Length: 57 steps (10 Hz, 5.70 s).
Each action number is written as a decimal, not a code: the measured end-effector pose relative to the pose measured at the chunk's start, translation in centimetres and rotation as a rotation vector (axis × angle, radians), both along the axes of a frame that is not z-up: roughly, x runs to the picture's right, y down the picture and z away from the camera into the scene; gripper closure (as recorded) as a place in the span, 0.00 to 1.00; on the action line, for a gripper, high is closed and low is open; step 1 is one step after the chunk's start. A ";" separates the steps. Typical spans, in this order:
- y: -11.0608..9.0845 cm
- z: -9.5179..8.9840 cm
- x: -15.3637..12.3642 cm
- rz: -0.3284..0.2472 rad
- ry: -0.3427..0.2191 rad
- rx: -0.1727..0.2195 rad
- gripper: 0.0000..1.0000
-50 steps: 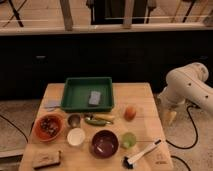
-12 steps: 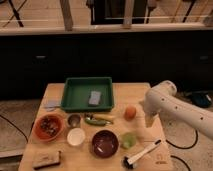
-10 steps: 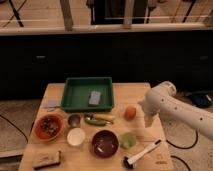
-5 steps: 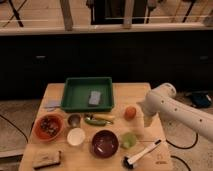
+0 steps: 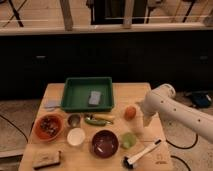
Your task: Place apple in paper cup
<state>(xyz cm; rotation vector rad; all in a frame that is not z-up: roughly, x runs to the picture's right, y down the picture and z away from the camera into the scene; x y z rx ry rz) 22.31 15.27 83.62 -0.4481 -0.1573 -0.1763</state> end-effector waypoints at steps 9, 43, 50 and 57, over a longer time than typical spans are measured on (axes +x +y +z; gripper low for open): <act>-0.6 1.9 -0.8 0.010 -0.029 0.002 0.20; -0.7 6.5 -2.6 -0.081 -0.168 -0.175 0.20; -0.4 6.4 -3.1 -0.104 -0.177 -0.186 0.20; -0.3 5.8 -3.2 -0.112 -0.176 -0.190 0.63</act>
